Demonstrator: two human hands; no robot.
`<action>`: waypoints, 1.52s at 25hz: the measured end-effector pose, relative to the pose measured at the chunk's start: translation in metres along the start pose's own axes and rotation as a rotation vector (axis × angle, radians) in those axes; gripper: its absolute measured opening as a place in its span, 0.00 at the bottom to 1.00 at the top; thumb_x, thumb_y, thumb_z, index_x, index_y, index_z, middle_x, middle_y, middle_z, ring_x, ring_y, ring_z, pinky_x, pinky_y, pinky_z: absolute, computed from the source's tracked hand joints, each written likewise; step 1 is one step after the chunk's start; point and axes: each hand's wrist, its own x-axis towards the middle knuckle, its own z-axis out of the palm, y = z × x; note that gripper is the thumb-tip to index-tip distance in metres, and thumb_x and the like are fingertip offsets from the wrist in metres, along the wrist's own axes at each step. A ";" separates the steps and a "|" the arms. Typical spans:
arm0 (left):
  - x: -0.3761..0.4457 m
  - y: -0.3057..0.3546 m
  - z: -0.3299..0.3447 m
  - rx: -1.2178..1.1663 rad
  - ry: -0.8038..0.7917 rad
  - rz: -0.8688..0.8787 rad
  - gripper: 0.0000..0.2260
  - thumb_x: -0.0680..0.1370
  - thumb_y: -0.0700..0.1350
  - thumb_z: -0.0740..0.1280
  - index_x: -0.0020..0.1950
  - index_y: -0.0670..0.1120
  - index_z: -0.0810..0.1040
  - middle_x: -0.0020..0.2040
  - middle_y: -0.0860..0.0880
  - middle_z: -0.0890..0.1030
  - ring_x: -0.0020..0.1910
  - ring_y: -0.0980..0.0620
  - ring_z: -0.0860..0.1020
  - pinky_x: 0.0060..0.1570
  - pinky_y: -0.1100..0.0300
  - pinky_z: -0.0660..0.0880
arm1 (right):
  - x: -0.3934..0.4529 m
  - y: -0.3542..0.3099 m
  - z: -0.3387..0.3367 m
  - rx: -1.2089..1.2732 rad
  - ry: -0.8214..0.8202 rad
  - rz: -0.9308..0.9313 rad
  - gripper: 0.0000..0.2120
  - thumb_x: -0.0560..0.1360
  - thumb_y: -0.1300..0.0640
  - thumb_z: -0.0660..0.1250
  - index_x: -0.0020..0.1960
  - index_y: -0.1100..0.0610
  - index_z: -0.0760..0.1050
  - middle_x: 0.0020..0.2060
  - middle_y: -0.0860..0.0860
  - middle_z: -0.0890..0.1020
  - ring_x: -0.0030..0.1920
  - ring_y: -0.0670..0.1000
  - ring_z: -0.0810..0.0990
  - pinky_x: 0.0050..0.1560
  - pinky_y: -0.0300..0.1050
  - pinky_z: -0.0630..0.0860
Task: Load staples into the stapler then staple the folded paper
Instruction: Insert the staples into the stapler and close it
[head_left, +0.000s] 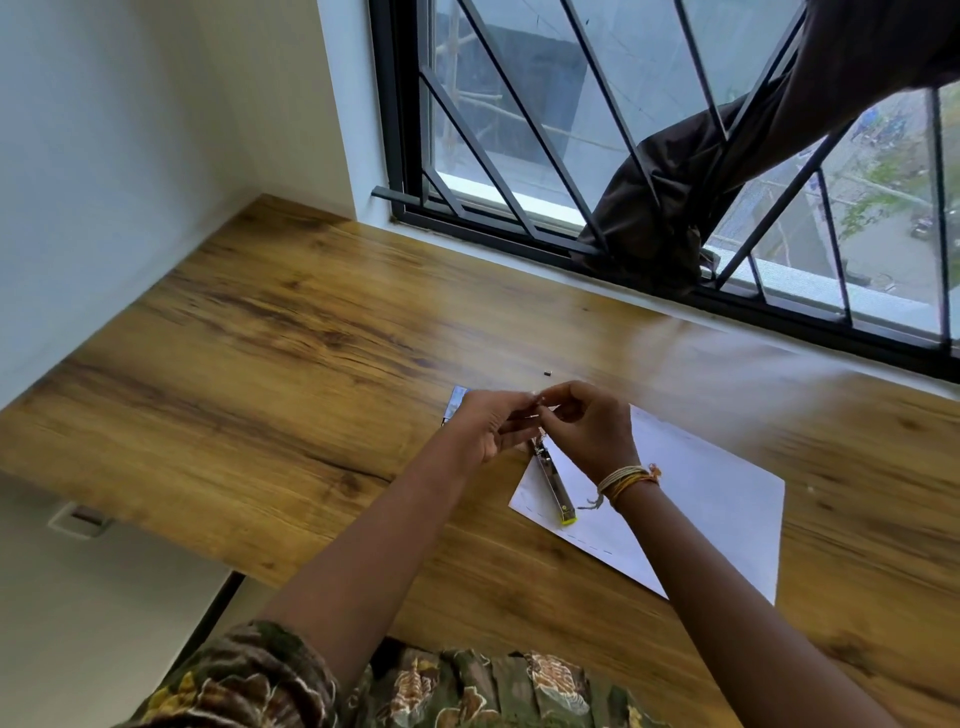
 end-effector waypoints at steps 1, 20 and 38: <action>0.001 0.001 -0.001 0.027 -0.001 0.018 0.04 0.75 0.38 0.71 0.42 0.38 0.78 0.37 0.43 0.81 0.35 0.49 0.81 0.31 0.61 0.81 | 0.002 0.000 -0.001 -0.006 -0.019 -0.013 0.09 0.68 0.62 0.74 0.47 0.56 0.82 0.36 0.47 0.84 0.35 0.41 0.82 0.41 0.31 0.78; 0.014 -0.010 0.004 0.102 0.191 -0.037 0.14 0.80 0.33 0.57 0.64 0.31 0.69 0.58 0.33 0.79 0.56 0.38 0.80 0.53 0.51 0.76 | 0.014 0.025 0.024 0.253 -0.193 0.615 0.09 0.74 0.60 0.68 0.52 0.63 0.78 0.38 0.58 0.85 0.38 0.55 0.84 0.47 0.53 0.82; 0.024 -0.029 -0.004 0.000 -0.007 0.031 0.08 0.80 0.41 0.63 0.43 0.43 0.77 0.35 0.46 0.83 0.33 0.51 0.82 0.28 0.60 0.78 | 0.000 0.020 0.014 0.341 -0.102 0.478 0.08 0.71 0.64 0.72 0.49 0.57 0.81 0.41 0.58 0.86 0.40 0.53 0.85 0.45 0.46 0.83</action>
